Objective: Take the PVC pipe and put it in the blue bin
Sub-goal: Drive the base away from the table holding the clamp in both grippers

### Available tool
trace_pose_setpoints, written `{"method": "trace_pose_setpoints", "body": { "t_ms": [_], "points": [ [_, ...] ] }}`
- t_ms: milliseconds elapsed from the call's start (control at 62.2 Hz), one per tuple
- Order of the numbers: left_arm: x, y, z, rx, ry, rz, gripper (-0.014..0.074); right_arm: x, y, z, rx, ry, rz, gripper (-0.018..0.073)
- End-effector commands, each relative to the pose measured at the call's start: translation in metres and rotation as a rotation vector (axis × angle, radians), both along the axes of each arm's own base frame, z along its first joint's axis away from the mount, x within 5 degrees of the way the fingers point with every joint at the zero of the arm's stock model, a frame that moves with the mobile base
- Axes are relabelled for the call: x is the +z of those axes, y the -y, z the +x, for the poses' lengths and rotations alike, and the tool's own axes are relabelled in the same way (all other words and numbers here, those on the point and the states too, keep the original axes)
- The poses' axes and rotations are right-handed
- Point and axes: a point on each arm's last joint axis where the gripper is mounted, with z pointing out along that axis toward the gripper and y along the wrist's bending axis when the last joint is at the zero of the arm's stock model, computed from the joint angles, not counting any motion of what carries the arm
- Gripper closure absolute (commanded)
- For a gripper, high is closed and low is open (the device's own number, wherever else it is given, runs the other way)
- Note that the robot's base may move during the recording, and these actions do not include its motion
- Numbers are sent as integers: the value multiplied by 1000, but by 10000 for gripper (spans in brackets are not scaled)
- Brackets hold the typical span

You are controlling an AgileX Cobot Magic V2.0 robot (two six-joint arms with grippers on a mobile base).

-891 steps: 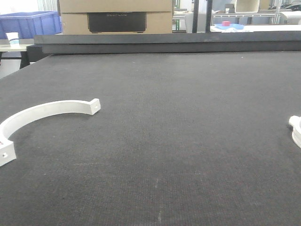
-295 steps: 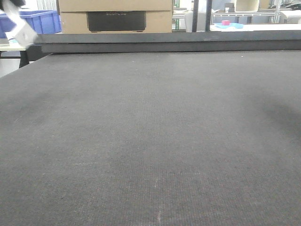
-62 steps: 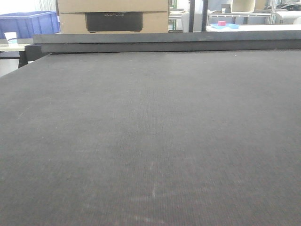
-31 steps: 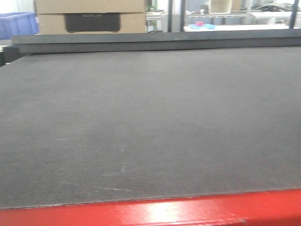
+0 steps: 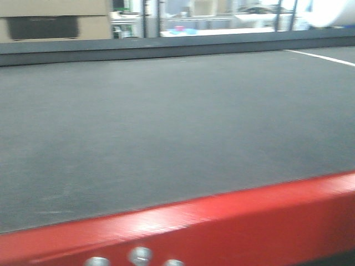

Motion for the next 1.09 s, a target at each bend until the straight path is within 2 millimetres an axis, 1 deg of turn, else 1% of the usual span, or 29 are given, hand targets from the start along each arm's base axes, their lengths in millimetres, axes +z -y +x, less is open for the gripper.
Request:
{"method": "trace_pose_setpoints", "body": {
  "t_ms": [0,1078],
  "points": [
    [5,0,-2,-4,38,-6,708,2,1,-1,-8,24,-10,727],
    [5,0,-2,-4,38,-6,708,2,1,-1,-8,24,-10,727]
  ]
}}
